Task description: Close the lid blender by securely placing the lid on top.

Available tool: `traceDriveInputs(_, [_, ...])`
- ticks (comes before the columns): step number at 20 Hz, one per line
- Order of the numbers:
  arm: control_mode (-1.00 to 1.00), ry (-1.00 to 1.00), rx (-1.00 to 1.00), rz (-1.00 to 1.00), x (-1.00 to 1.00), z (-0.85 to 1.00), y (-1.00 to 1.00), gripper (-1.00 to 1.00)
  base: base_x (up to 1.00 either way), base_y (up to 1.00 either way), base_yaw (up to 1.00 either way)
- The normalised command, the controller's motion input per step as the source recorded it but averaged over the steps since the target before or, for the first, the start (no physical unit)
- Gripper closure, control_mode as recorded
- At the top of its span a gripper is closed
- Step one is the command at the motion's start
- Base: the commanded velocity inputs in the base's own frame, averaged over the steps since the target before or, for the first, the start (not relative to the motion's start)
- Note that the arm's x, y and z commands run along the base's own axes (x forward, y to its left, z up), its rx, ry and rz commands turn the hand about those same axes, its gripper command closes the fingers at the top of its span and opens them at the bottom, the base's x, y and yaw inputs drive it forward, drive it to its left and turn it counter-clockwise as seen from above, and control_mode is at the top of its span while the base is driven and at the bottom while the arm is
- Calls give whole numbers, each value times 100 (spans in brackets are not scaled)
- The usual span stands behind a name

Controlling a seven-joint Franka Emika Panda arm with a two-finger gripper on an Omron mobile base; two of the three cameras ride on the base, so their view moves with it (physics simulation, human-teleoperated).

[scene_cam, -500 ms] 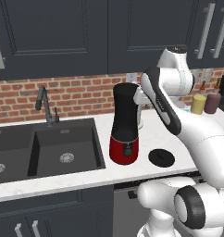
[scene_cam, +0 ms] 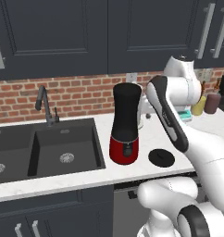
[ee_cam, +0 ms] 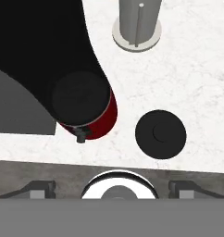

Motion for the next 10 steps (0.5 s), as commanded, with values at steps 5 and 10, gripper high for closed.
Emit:
traceDriveInputs(5, [-100, 18, 6, -10, -36, -14, -81, -100, 0, 0, 0])
traceDriveInputs(10, [-100, 21, 0, -6, -5, -30, -46, -100, 0, 0, 0])
